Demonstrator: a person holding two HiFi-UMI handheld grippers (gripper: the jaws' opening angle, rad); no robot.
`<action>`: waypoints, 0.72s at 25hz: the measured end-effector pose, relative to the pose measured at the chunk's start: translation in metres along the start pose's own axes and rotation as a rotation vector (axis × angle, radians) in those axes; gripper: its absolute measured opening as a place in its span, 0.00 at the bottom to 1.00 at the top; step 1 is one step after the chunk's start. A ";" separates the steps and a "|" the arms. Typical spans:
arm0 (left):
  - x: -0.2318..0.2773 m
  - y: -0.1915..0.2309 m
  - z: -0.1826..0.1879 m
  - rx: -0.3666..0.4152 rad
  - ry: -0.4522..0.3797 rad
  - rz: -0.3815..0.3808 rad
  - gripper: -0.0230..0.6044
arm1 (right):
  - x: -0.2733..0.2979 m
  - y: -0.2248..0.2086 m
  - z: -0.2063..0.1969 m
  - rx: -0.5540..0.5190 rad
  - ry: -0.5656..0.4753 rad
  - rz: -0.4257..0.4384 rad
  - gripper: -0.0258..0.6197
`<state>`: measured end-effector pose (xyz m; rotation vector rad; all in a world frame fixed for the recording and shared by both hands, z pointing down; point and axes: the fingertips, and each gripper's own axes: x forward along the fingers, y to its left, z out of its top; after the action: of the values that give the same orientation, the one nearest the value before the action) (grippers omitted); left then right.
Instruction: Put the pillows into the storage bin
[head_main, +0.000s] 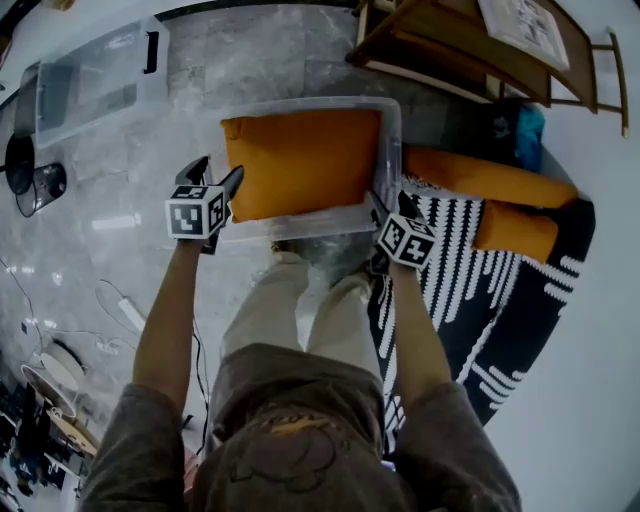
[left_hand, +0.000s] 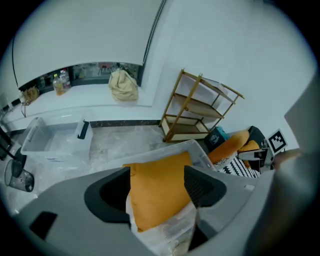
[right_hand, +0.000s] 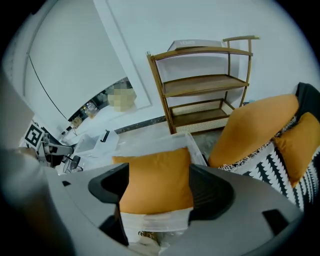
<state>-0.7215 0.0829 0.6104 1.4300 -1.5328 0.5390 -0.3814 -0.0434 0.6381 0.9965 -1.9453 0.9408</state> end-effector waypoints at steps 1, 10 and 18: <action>-0.001 -0.007 -0.002 0.004 0.003 -0.010 0.55 | -0.001 0.005 0.002 -0.004 0.000 0.007 0.63; -0.001 -0.110 -0.003 0.105 0.019 -0.101 0.57 | -0.032 -0.009 0.030 0.011 -0.060 0.088 0.64; 0.009 -0.266 0.040 0.152 -0.062 -0.179 0.57 | -0.108 -0.120 0.042 0.008 -0.112 0.073 0.63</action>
<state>-0.4850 -0.0141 0.5274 1.6964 -1.4182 0.5150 -0.2437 -0.0965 0.5592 1.0075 -2.0848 0.9515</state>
